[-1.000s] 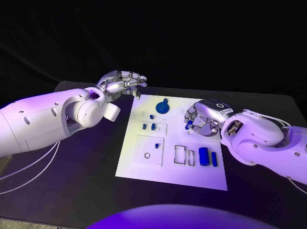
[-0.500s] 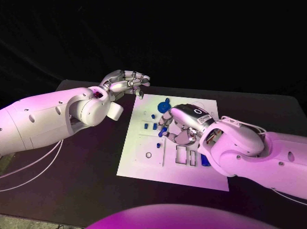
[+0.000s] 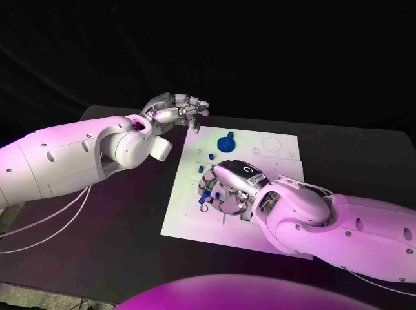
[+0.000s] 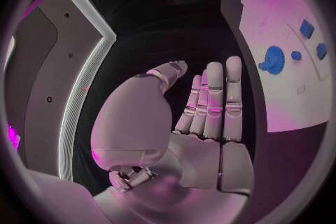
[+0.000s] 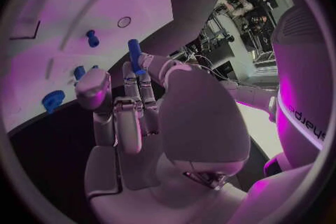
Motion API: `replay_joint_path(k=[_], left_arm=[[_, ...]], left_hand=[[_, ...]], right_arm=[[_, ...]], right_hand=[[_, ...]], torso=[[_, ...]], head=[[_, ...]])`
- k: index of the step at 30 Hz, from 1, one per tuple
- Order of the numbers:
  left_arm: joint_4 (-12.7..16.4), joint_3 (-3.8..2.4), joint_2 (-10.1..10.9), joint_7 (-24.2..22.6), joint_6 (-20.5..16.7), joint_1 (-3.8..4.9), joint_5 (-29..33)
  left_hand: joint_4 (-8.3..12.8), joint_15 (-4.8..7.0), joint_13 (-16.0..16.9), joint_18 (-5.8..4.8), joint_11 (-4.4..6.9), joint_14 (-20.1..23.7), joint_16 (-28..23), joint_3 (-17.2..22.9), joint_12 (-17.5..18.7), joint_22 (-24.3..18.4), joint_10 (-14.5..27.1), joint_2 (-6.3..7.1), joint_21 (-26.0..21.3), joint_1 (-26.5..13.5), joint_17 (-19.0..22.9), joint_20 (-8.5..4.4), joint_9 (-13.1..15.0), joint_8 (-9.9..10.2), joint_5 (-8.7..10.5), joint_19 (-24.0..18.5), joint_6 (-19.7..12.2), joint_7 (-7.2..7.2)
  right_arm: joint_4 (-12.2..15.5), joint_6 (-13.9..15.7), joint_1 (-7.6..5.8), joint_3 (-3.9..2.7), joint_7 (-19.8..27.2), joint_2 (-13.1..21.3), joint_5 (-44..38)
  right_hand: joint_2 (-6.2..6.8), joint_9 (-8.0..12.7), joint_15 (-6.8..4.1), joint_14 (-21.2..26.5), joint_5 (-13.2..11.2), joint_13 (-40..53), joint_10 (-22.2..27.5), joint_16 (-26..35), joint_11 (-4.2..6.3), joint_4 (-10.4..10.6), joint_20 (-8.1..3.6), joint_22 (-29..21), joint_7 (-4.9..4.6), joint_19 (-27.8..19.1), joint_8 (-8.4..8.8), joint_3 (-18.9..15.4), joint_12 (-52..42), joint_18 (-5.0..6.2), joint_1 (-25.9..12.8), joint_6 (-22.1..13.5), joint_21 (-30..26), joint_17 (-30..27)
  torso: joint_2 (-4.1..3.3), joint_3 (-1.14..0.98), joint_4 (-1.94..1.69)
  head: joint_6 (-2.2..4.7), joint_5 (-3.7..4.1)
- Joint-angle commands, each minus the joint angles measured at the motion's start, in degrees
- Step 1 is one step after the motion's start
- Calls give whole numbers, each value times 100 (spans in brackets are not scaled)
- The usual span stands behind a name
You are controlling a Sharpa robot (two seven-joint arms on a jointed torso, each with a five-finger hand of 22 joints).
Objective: Assemble the parts on the task board
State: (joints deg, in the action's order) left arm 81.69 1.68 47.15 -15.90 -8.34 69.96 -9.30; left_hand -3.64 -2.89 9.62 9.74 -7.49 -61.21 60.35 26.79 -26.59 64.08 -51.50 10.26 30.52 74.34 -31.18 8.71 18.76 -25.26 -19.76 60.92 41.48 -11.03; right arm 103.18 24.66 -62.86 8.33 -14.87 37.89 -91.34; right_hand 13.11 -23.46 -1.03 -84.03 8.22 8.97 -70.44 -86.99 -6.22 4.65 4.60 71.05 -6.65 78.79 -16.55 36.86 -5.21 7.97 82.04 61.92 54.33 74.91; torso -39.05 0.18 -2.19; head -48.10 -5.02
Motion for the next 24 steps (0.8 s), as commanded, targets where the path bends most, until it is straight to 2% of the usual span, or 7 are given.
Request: replay_joint_path(k=[1, 13, 24], left_arm=[[12, -4, -10, -32, 97, 2, -8], [10, -4, -10, -25, 99, 2, -8], [8, -4, -2, -17, 98, 2, -8]], left_hand=[[0, -16, -5, 62, 6, 41, 14, -32, -28, -8, 31, -22, -19, -38, 8, 20, 6, -32, -11, 40, -25, -7], [0, -16, -5, 62, 6, 41, 14, -32, -28, -8, 31, -22, -19, -38, 8, 20, 6, -32, -11, 40, -25, -7], [-5, -17, -7, 63, 5, 45, 22, -39, -41, -19, 45, -33, -35, -30, 19, 21, 8, -47, -13, 49, -40, -8]], right_arm=[[-88, -124, 66, 12, 106, -46, 68], [-278, -231, 162, 38, 25, -140, 21], [-355, -447, 188, 42, -65, -144, -37]], right_hand=[[-59, -6, -51, -423, 32, 102, -384, -5, 340, -27, -39, -6, -16, -14, -28, 4, -23, -86, -18, -39, -30, 701], [-63, -12, -49, -423, 27, 107, -382, -4, 338, -36, -38, -15, -18, -21, -28, 11, -18, -83, -35, -44, -51, 698], [-69, -19, -47, -420, 19, 114, -378, 2, 335, -50, -36, -17, -20, -25, -28, 18, -12, -82, -57, -51, -60, 684]], torso=[[0, -5, 6], [-4, -13, 7], [2, -6, 8]], head=[[-20, -35], [-47, -58], [-59, -52]])
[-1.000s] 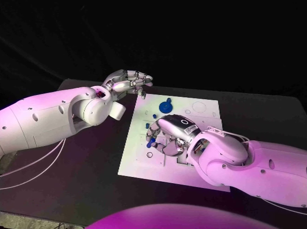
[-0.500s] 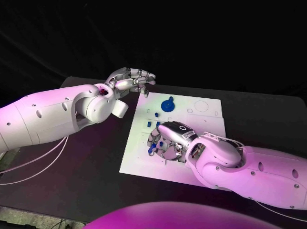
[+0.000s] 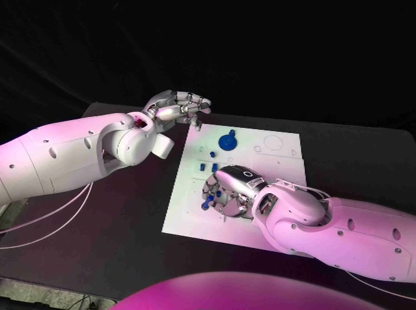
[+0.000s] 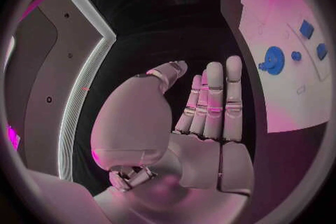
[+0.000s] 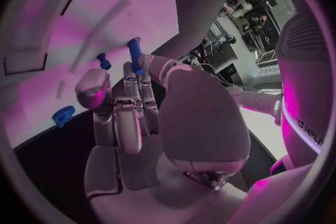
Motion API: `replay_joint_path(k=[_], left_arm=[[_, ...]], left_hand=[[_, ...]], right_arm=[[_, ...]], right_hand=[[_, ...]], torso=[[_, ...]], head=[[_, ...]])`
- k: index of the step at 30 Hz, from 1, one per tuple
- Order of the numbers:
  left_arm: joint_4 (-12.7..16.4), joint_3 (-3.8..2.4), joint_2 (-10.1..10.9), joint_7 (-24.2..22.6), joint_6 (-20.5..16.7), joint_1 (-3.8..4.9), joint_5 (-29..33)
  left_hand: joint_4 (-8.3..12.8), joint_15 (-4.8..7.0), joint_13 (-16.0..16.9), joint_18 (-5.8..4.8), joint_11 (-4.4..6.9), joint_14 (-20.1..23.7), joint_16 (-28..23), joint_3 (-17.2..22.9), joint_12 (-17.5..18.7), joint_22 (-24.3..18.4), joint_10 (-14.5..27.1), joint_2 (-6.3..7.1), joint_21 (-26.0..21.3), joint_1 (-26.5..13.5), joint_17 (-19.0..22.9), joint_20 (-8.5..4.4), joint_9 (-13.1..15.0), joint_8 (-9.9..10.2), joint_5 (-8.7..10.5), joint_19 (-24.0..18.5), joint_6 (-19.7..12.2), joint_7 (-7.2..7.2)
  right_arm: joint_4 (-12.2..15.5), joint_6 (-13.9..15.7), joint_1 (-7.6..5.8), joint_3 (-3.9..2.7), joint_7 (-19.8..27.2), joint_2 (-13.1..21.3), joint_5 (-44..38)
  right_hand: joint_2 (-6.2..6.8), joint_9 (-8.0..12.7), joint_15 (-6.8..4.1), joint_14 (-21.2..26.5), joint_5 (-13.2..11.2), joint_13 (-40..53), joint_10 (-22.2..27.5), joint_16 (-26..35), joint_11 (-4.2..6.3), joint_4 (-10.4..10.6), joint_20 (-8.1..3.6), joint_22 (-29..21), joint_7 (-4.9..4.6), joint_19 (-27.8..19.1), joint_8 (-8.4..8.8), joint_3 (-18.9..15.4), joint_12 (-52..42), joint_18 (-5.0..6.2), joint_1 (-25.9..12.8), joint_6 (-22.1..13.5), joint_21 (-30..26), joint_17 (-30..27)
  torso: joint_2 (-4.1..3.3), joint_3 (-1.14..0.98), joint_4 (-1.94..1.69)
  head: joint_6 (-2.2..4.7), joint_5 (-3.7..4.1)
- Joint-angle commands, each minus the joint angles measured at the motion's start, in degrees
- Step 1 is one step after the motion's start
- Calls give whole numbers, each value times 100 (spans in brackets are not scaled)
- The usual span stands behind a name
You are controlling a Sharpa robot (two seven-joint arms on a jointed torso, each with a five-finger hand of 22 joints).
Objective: Assemble the parts on the task board
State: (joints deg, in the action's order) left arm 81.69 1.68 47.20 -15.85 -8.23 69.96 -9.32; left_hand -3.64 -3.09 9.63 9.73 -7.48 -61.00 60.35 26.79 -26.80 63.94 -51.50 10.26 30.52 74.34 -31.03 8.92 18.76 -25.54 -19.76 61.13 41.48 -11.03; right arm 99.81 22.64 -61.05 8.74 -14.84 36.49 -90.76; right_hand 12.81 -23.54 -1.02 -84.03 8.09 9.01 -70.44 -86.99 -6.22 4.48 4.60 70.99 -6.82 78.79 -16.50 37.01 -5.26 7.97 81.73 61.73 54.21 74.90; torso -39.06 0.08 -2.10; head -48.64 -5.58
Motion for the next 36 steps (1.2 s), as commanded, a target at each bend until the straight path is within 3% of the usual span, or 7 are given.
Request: replay_joint_path(k=[1, 14, 25, 29, 32, 33, 36], left_arm=[[9, -4, -7, -22, 87, 2, -7], [11, -4, -2, -15, 83, 3, -11], [15, -4, 6, -7, 77, 3, -13], [15, -4, 11, -13, 71, 3, -14], [13, -4, 9, -28, 53, 3, -14], [12, -4, 8, -33, 51, 3, -14], [7, -4, 8, -37, 54, 3, -14]], left_hand=[[-5, 3, -8, 63, 5, 24, 22, -38, -20, -5, 45, -33, -35, -30, 5, 0, 8, -19, -13, 28, -40, -8], [-5, 3, -8, 63, 5, 24, 22, -38, -20, -5, 45, -33, -35, -30, 5, 0, 8, -19, -13, 28, -40, -8], [-5, 3, -8, 63, 5, 24, 22, -38, -20, -5, 45, -33, -35, -30, 5, 0, 8, -19, -13, 28, -40, -8], [-9, 2, -10, 63, 3, 28, 29, -49, -32, -14, 55, -34, -49, -28, 15, 1, 9, -32, -13, 36, -53, -10], [-14, -2, -15, 62, -3, 33, 34, -69, -32, -21, 86, -16, -61, -36, 24, 3, 5, -30, -18, 41, -86, -18], [-14, -4, -16, 62, -6, 35, 36, -74, -32, -24, 100, -13, -66, -34, 27, 4, 3, -29, -19, 43, -102, -22], [-15, -5, -17, 62, -8, 36, 37, -76, -33, -26, 106, -14, -68, -34, 29, 5, 2, -30, -20, 43, -108, -24]], right_arm=[[-25, -264, 8, 2, -73, -5, -98], [-83, -349, 41, 18, -63, -105, -168], [-123, -376, 47, 26, -5, -108, -77], [-112, -253, 48, 27, 28, -64, -57], [-83, -91, 48, 28, 74, -19, -32], [-66, 0, 48, 28, 103, 6, -18], [18, 271, 45, 26, 189, 114, 28]], right_hand=[[-39, -12, -47, -419, 31, 110, -378, 1, 335, -32, -36, -11, -2, -25, -33, 3, -6, -82, -26, -32, -48, 684], [-23, -29, -8, -418, -11, 135, -260, 3, 288, -141, -10, -20, -41, -48, 30, 51, 86, -78, -177, -173, -102, 684], [267, 37, 217, -380, 78, -43, 727, 44, 32, -136, 187, -290, -230, -216, 324, -229, 160, 1, -810, -707, -655, 590], [210, 170, 274, -321, 176, -167, 1206, 136, -24, -131, 251, -546, -277, -321, 512, -849, 123, 69, -802, -1028, -1095, 397], [-26, 337, 328, -311, 247, -310, 1659, 155, -121, -14, 303, -932, -270, -453, 715, -1991, 97, 153, -493, -1413, -1730, 389], [-176, 405, 350, -308, 267, -368, 1772, 157, -150, 198, 326, -1070, -199, -447, 766, -2642, 12, 177, -194, -1554, -1915, 397], [-152, 503, 358, -296, 282, -476, 1924, 184, -157, 929, 331, -1234, -244, -384, 723, -3120, -213, 187, 369, -1591, -2095, 360]], torso=[[5, 5, 0], [3, 8, -6], [7, 9, -1], [8, 10, 2], [5, 6, 4], [4, 5, 0], [8, 4, 3]], head=[[-9, 3], [-28, 9], [-23, 25], [-18, 31], [4, 38], [14, 49], [31, 70]])
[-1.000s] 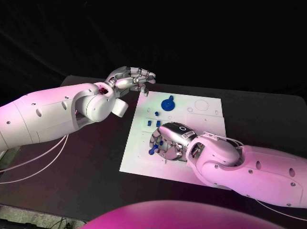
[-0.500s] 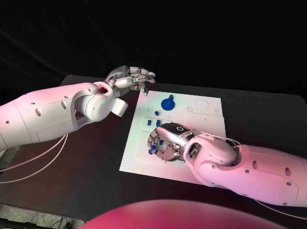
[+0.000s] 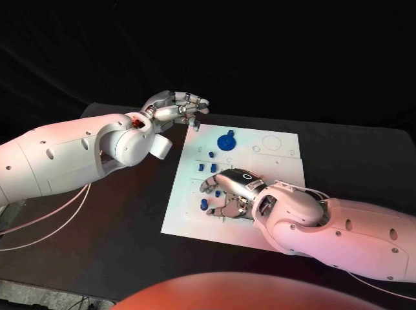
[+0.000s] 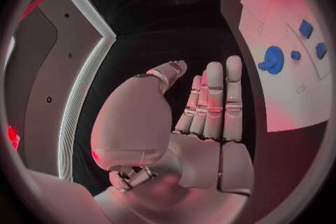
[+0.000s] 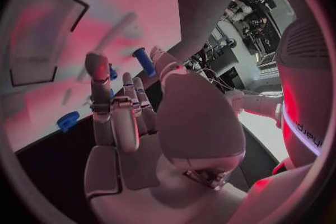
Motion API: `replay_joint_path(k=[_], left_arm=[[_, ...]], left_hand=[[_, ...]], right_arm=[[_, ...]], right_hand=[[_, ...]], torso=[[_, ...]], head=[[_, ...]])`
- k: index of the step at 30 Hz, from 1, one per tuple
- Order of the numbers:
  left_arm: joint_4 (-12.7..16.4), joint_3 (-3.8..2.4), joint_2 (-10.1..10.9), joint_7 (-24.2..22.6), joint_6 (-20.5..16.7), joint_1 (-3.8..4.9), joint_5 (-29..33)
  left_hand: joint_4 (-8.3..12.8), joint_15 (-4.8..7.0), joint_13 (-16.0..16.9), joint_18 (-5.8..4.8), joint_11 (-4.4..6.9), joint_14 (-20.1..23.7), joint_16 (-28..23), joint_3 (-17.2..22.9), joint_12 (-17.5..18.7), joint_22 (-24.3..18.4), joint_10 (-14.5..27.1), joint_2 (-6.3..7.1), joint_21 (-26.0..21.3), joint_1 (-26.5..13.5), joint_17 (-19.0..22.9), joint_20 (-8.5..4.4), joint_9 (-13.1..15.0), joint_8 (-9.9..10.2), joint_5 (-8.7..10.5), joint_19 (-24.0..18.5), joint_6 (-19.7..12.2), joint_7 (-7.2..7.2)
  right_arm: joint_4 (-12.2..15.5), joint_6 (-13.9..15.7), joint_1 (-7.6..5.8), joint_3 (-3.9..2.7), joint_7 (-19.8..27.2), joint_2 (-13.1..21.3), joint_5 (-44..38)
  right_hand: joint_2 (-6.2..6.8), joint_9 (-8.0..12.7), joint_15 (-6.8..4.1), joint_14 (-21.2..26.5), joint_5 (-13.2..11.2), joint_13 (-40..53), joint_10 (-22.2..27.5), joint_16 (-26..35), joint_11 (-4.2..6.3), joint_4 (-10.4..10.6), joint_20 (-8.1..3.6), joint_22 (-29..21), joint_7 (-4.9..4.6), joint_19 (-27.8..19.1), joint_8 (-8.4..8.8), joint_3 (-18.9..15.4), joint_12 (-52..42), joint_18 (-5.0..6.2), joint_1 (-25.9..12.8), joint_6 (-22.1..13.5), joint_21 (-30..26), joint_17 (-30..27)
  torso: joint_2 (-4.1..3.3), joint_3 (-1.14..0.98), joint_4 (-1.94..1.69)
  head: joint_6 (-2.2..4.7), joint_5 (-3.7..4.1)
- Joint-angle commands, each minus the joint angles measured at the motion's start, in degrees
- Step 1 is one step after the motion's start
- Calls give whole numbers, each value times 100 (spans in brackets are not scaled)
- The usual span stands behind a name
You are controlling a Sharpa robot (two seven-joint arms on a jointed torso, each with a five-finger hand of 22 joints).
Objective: Assemble the parts on the task board
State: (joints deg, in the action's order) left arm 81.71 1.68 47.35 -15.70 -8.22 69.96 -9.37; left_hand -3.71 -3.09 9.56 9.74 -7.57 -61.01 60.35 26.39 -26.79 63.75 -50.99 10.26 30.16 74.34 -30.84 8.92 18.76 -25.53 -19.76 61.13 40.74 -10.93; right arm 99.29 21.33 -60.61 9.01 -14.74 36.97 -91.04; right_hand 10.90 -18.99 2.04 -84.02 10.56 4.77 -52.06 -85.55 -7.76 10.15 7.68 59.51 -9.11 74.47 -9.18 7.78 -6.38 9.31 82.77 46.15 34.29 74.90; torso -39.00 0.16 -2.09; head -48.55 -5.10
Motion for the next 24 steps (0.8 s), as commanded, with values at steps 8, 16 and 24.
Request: replay_joint_path(k=[8, 16, 24], left_arm=[[-7, -2, -8, -49, 74, 3, -7], [3, 12, 20, -34, 74, 3, -4], [75, 29, 36, -101, 34, 1, -4]], left_hand=[[-10, -7, -10, 61, -1, 38, 38, -38, -34, -8, 62, -15, -34, -34, 11, 6, 2, -32, -20, 45, -40, -36], [-11, -8, -11, 61, -2, 39, 39, -39, -35, -9, 65, -16, -36, -34, 12, 7, 3, -34, -20, 45, -42, -37], [-13, -9, -10, 60, -2, 41, 41, -42, -39, -11, 68, -17, -39, -34, 14, 8, 4, -39, -21, 46, -44, -38]], right_arm=[[446, 1090, -223, -47, 364, 722, 762], [719, 833, -614, -55, -17, 1921, 2460], [941, 325, -490, 15, -572, 2725, 2454]], right_hand=[[-108, 83, -24, -280, 62, -21, -404, 116, 86, 626, -45, -64, -145, 204, -248, -12, -560, 28, 517, 357, 13, 215], [-47, -18, -327, -439, -44, 595, -2063, -148, 485, 635, -288, 569, 161, 548, -535, 11, -1571, -122, -258, 739, 1073, 737], [-170, -726, -463, -577, -193, 7556, -3272, -413, 636, 650, -443, 1224, 313, 742, -1083, -434, -7743, -272, -613, 524, 1973, 1406]], torso=[[13, 1, 2], [39, 30, 43], [46, 45, 59]], head=[[83, 195], [124, 565], [126, 864]])
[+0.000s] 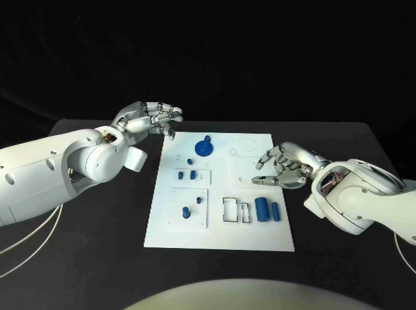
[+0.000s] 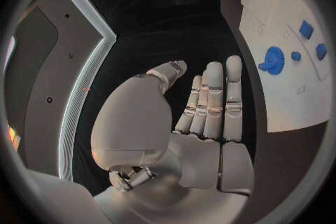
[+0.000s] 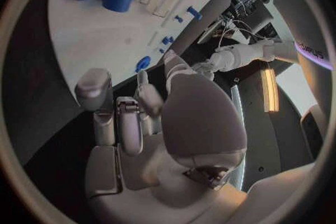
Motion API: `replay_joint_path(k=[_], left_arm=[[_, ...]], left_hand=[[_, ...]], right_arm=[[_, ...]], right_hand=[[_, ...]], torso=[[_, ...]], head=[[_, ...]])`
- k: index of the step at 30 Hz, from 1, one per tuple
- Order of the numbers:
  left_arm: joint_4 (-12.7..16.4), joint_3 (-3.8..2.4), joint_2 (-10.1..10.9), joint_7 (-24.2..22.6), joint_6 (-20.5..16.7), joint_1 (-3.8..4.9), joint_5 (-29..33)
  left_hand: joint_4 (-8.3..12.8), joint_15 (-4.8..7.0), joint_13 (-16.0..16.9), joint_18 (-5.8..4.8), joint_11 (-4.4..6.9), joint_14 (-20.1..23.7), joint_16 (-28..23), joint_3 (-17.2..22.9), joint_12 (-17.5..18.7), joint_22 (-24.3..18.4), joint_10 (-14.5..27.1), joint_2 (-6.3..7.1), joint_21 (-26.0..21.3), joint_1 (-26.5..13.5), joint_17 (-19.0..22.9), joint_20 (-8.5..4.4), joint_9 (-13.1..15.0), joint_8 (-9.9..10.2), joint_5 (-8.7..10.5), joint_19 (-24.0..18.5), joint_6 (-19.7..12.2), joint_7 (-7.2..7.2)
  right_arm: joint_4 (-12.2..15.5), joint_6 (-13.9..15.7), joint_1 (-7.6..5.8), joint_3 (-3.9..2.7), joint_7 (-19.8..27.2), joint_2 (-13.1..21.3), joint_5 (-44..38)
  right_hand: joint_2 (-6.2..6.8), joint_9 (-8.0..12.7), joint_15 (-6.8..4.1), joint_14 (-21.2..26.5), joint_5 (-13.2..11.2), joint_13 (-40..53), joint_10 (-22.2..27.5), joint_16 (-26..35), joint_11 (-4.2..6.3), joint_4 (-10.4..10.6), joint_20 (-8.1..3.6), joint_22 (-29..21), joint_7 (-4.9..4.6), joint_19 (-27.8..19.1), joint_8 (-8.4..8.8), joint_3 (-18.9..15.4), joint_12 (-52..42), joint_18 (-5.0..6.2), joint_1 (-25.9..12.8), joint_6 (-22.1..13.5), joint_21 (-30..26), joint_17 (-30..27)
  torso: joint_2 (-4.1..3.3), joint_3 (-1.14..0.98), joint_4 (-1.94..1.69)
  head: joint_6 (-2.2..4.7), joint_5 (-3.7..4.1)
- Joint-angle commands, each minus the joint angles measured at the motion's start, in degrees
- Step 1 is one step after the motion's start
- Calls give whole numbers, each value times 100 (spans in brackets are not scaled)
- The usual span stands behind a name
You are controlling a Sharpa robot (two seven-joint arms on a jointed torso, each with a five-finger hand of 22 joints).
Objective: Assemble the parts on the task board
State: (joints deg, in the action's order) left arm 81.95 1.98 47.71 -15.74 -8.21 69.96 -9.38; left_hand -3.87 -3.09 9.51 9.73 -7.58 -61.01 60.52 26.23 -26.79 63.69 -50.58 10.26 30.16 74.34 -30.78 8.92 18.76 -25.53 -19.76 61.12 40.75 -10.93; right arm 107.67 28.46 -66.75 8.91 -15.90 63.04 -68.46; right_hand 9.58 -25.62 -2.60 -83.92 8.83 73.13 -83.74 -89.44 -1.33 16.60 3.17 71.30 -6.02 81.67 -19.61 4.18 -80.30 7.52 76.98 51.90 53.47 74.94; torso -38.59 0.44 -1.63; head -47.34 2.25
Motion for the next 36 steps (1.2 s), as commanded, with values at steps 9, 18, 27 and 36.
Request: replay_joint_path(k=[9, 18, 27, 36], left_arm=[[121, 3, 24, -129, 25, -4, -2], [158, 5, 55, -110, 37, -10, -2], [154, 5, 68, -84, 48, -11, -2], [154, 6, 73, -73, 51, -12, -2]], left_hand=[[4, -9, -4, 61, -1, 41, 25, -26, -45, -7, 26, -23, -41, -29, 10, 8, 5, -44, -24, 48, -45, -36], [4, -9, -4, 61, -1, 41, 25, -26, -45, -7, 26, -23, -41, -29, 10, 8, 5, -44, -24, 48, -45, -36], [4, -9, -4, 61, -1, 41, 25, -26, -45, -7, 26, -23, -41, -29, 10, 8, 5, -44, -24, 48, -45, -36], [1, -10, -3, 61, -2, 43, 31, -34, -59, -12, 30, -26, -50, -26, 16, 10, 8, -59, -28, 53, -52, -38]], right_arm=[[279, -221, 465, 51, -1041, 352, -531], [444, -237, 556, 56, -1337, 376, -767], [500, -302, 596, 59, -1426, 337, -863], [409, -372, 714, 61, -1460, 164, -921]], right_hand=[[-31, -248, -13, -608, 121, 1213, -341, -56, 17, 29, 1, 200, 40, 96, -190, -302, -674, -126, -362, 5, 286, 1506], [-31, -338, -45, -608, 218, 1233, -348, -56, 58, 34, -24, 280, 89, 130, -282, -365, -682, -146, -653, 114, 408, 1506], [-40, -429, -88, -608, 317, 1227, -345, -56, 114, 31, -59, 324, 156, 143, -385, -343, -671, -154, -773, 292, 461, 1506], [-46, -457, -102, -608, 328, 1225, -344, -56, 131, 32, -70, 338, 175, 146, -412, -333, -667, -157, -795, 339, 479, 1506]], torso=[[1, 13, 4], [-1, 15, 8], [0, 16, 9], [-4, 16, 10]], head=[[-10, 237], [-37, 235], [-56, 212], [-71, 178]])
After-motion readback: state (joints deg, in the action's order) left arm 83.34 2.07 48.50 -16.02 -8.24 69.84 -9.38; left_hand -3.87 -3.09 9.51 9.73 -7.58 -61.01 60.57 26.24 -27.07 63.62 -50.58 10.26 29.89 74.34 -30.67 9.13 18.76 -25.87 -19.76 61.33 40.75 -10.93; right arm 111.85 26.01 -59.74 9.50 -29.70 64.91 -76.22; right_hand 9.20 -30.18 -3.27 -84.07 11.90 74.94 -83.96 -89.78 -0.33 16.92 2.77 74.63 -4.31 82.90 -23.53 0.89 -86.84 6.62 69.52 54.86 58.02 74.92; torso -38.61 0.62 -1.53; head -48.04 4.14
